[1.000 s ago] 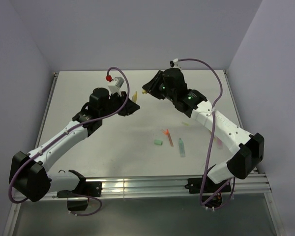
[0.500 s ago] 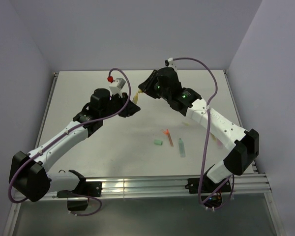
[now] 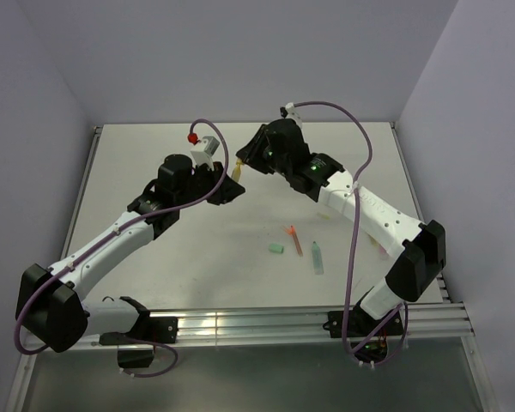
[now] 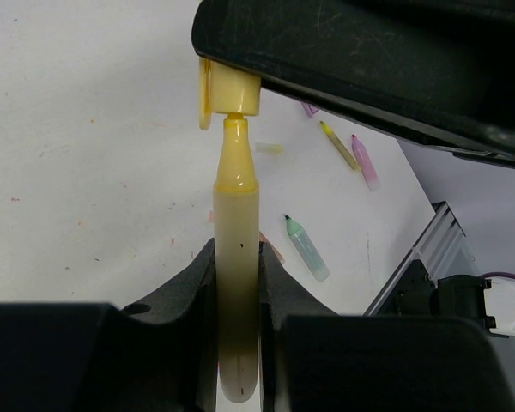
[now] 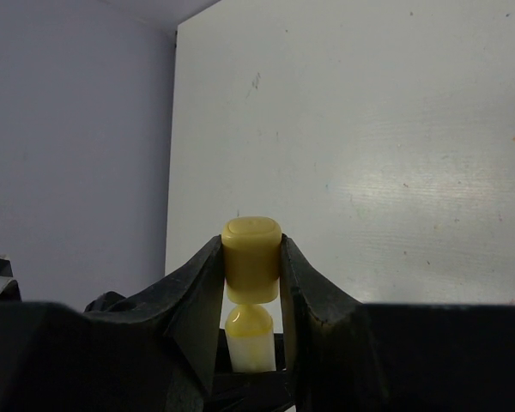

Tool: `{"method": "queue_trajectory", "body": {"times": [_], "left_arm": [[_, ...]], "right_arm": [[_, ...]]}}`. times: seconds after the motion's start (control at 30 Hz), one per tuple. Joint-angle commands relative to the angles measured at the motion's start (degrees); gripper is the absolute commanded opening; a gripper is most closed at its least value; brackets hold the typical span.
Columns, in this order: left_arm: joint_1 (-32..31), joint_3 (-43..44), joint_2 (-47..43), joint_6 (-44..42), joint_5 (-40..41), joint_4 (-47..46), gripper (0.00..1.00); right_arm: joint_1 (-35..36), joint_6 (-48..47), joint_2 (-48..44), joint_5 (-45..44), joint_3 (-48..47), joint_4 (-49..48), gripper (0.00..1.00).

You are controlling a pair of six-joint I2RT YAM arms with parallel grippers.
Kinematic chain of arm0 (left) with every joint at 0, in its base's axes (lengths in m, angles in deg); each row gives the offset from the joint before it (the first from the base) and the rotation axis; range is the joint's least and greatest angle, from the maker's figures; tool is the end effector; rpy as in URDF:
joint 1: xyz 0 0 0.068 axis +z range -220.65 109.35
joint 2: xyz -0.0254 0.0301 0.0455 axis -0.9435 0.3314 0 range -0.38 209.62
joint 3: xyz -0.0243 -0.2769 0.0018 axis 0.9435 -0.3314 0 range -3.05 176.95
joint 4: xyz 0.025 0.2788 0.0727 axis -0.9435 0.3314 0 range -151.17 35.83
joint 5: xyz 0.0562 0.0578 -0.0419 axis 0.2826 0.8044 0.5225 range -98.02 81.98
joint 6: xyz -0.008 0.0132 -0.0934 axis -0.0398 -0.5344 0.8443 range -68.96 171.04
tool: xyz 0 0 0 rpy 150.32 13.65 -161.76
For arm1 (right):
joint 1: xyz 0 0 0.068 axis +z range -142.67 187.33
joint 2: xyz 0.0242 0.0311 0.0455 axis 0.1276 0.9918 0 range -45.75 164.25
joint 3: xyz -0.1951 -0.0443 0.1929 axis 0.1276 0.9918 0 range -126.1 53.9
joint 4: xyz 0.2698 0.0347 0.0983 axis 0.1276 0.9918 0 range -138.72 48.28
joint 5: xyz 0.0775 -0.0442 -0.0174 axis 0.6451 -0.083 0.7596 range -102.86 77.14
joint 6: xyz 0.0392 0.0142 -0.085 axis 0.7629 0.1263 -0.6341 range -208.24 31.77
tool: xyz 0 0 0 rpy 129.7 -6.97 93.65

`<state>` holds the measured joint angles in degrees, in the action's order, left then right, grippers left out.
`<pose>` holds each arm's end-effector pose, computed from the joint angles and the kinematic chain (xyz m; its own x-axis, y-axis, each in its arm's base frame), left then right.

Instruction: Insert the pens into the pen caps

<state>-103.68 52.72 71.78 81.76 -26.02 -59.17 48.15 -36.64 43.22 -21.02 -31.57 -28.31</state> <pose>0.2917 -0.2212 0.3010 -0.6178 -0.1778 -0.7660 0.5219 0.6360 -0.5685 0.3393 0.2771 0.3615 -0.6207 0.4889 -0.6130 -0.1006 0.7257 0.6807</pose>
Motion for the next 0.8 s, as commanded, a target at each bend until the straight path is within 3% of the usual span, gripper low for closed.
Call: {"method": "queue_trajectory", "body": {"times": [0.0, 0.5, 0.77], "left_arm": [[-0.2, 1.1, -0.9, -1.2, 0.9, -0.6, 0.0], [-0.2, 0.5, -2.6, -1.3, 2.6, -1.5, 0.0], [-0.1, -1.4, -6.0, -1.6, 2.4, -6.7, 0.0]], "right_arm": [[0.8, -0.4, -0.1, -1.4, -2.2, -0.8, 0.0], [5.0, -1.3, -0.7, -2.6, 0.3, 0.3, 0.0], [6.0, -2.5, -3.3, -2.6, 2.7, 0.7, 0.0]]}}
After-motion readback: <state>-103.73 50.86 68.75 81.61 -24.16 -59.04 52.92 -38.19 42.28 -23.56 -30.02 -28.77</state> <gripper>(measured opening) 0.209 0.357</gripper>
